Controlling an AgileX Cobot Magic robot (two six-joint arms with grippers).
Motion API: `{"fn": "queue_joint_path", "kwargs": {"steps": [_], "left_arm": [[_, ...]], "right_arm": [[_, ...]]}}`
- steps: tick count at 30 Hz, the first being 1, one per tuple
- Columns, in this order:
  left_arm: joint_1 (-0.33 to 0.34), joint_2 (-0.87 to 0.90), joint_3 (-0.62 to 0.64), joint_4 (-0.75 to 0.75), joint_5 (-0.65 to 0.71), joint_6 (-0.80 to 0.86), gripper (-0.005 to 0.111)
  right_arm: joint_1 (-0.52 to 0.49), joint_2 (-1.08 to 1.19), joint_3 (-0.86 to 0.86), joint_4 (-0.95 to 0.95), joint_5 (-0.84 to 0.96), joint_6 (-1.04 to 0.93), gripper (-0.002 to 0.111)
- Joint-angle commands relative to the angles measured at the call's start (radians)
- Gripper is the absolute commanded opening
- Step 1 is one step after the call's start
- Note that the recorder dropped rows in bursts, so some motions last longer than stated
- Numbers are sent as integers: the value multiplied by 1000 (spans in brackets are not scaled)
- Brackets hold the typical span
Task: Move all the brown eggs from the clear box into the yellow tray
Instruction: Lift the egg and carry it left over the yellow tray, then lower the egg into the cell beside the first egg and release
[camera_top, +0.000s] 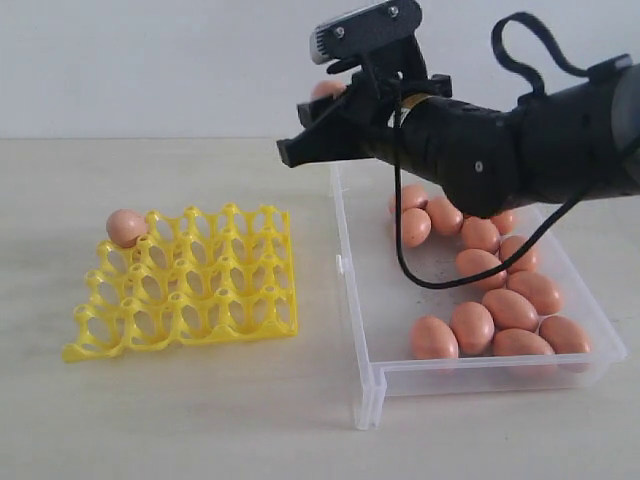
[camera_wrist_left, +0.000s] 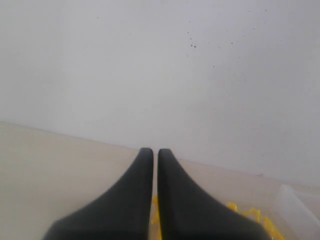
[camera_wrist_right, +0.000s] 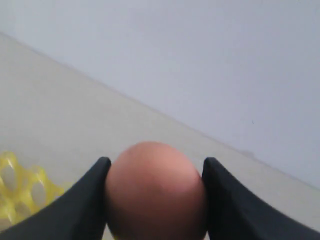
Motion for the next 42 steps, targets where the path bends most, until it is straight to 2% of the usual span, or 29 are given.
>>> {"fn": "queue_joint_path", "kwargs": {"steps": [1, 9, 12, 17, 22, 26, 42], "left_arm": [[-4, -3, -3, -3, 0, 9, 4], [-4, -3, -3, -3, 0, 9, 4], [-4, -3, -3, -3, 0, 9, 4], [-4, -3, -3, -3, 0, 9, 4], [-4, -3, -3, -3, 0, 9, 4], [-4, -3, -3, -3, 0, 9, 4], [-4, -3, -3, -3, 0, 9, 4]], "right_arm": [[13, -2, 55, -315, -375, 370, 0], [11, 119, 51, -554, -627, 547, 0], [-17, 207, 1, -670, -704, 683, 0], [-67, 357, -211, -1013, -709, 1028, 0], [-51, 480, -441, -1205, -561, 1239, 0], [-28, 551, -542, -1229, -484, 1275, 0], [8, 787, -833, -1229, -385, 1386, 0]]}}
